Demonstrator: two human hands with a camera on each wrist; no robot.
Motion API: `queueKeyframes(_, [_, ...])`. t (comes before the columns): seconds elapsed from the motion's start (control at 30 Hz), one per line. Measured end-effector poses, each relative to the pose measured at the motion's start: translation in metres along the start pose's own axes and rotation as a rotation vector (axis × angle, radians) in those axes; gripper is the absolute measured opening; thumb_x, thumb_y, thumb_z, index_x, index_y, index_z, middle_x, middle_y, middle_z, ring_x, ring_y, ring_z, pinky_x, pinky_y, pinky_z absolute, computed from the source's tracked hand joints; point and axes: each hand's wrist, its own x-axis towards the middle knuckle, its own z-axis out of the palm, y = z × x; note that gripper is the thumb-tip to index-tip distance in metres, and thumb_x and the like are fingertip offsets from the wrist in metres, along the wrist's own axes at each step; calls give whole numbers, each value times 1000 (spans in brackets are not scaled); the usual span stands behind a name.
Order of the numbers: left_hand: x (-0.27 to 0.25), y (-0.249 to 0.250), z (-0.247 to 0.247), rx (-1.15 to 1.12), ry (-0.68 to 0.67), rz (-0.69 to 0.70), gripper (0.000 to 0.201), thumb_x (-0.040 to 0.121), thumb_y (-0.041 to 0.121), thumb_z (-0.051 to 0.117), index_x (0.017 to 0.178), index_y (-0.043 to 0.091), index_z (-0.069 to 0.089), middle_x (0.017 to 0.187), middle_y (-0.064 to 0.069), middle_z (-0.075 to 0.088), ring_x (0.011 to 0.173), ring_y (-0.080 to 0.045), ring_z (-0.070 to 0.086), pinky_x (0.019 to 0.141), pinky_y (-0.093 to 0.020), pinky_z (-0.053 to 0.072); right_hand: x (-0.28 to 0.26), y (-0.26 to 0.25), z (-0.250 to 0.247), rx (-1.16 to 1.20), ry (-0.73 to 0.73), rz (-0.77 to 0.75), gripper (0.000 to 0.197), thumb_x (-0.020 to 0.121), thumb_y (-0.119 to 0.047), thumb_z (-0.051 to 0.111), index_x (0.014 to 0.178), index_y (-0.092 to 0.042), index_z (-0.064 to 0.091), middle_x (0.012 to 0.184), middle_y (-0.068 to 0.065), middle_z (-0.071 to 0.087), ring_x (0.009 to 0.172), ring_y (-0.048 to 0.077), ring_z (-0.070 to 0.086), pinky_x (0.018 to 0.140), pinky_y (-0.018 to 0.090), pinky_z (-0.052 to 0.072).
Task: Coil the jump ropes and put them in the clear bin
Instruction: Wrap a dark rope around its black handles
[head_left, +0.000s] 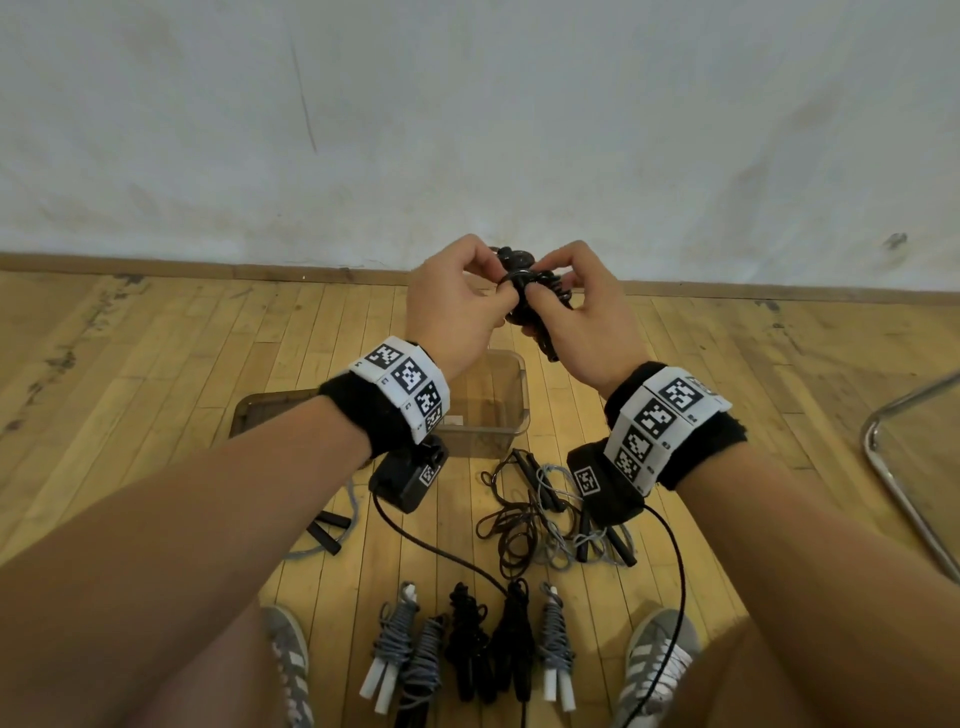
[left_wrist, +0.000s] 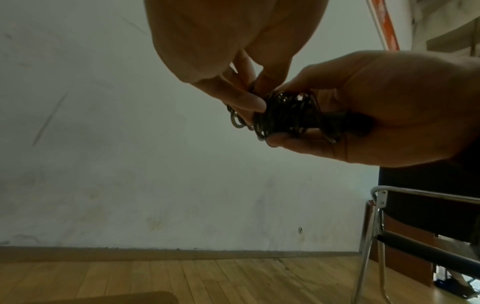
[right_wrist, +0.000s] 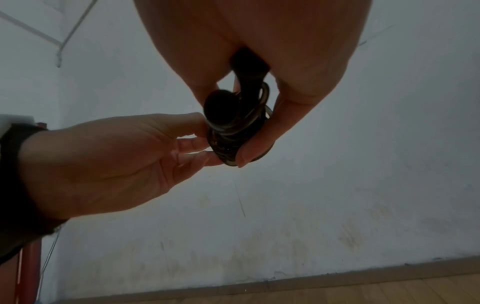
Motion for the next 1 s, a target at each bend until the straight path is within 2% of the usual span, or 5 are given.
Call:
queueKeyframes(0.27, [-7,-8,6,5,-15,-11,14,88,15,74,84,22,63,98,13,72,66,-17,74,64,-46,63,-2,5,2,-43,15,38,12,96,-29,67,100,-23,57,80,-6,65,68,25,73,59,54,59])
queueKeyframes(0.53, [-1,0,-4,-222,-183,-158,5,99,11,66,100,6,68,112,-8,73,84,-17,78,53,-22,56,-2,1,-12,-11,9,111,13,98,-30,66,101,-25,55,89,-3,67,64,20,74,56,41,61])
queueKeyframes(0.63, [2,3,-9,-262,-238,-181,7,96,5,68,100,9,71,104,-6,76,84,-18,78,53,-19,52,-1,-7,-23,59,-45,147,15,98,-26,67,107,-17,59,90,0,66,65,24,75,56,38,61])
queueKeyframes(0.87, [2,7,-15,-307,-315,-256,9,95,6,70,99,11,76,97,-3,79,86,-18,78,55,-19,55,-2,-3,-26,165,-85,206,21,98,-23,68,111,-10,60,95,12,73,70,31,76,69,57,62])
queueKeyframes(1.0, [2,6,-20,-259,-355,-260,6,93,7,72,98,9,76,97,-7,79,86,-20,78,53,-20,55,-3,-2,-26,114,-122,185,19,97,-23,69,109,-12,60,96,12,72,66,27,76,63,46,64])
